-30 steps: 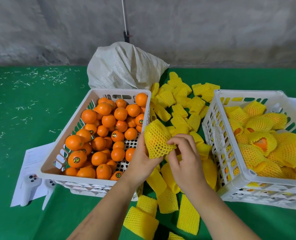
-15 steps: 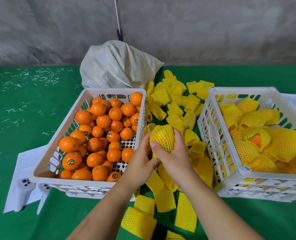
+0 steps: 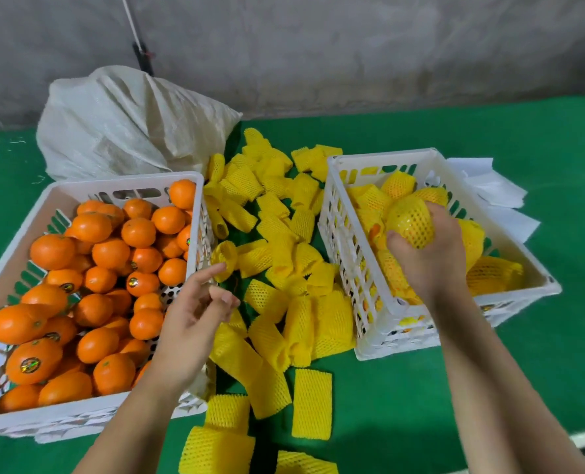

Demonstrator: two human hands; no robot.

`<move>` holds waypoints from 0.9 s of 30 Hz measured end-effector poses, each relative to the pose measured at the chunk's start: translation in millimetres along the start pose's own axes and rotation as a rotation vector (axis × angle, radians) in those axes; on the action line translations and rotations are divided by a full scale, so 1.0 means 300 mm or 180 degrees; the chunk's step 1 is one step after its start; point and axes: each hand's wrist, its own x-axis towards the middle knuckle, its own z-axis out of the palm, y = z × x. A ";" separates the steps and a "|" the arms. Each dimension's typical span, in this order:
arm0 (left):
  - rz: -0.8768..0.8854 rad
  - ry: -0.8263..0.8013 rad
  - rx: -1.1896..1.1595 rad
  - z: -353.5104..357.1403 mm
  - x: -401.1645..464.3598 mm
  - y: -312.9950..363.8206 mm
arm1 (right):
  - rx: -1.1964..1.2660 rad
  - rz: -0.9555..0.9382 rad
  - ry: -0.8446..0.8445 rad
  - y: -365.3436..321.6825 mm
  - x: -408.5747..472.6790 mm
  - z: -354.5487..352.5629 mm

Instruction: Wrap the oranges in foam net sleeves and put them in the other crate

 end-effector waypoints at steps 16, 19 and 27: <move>-0.0087 0.0163 -0.0105 0.006 0.009 -0.012 | -0.2293 0.0697 -0.0183 0.231 0.002 -0.074; -0.0098 0.0153 -0.0104 0.001 0.009 -0.013 | -0.1772 0.0066 0.0087 0.141 -0.054 0.025; -0.0110 0.0574 -0.0595 -0.022 0.033 0.001 | -0.1362 -0.1140 -0.1976 0.043 -0.156 0.410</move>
